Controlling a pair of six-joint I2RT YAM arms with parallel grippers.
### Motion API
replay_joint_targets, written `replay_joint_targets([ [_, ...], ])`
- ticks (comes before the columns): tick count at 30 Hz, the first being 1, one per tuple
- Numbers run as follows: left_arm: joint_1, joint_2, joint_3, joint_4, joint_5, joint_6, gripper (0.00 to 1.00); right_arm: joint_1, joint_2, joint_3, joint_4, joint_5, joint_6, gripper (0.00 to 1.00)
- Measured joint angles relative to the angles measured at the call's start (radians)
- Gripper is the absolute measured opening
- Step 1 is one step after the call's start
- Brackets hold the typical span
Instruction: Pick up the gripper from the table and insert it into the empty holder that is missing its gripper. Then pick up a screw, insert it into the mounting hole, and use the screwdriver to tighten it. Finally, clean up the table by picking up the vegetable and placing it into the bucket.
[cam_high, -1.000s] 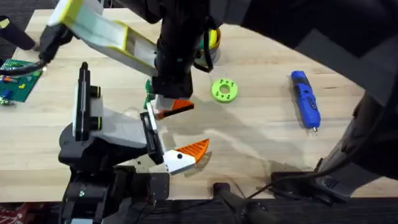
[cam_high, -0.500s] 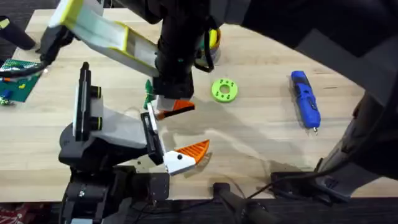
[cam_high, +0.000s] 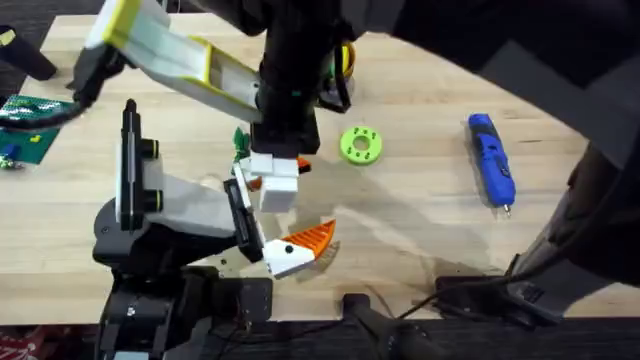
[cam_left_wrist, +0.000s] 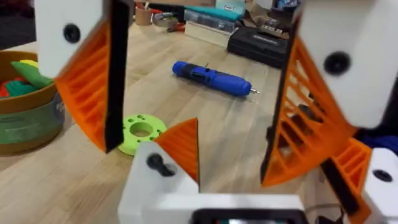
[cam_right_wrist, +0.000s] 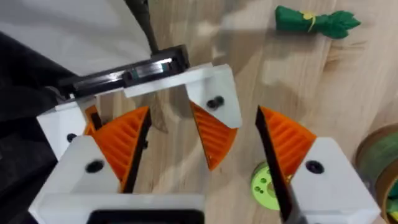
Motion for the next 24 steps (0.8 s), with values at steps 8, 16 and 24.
replay_joint_targets([
  [8, 0.000, 0.000, 0.000, 0.000, 0.000, 0.008, 0.986, -0.021, -0.033, 0.016, -0.002, 0.005, 0.000, 0.995],
  [16, 0.000, 0.000, 0.000, 0.000, 0.000, 0.008, 0.986, -0.057, -0.111, 0.017, -0.008, 0.007, 0.000, 0.995],
  [24, 0.000, 0.000, 0.000, 0.000, 0.000, 0.008, 0.986, -0.083, -0.181, 0.019, -0.092, 0.008, -0.026, 0.995],
])
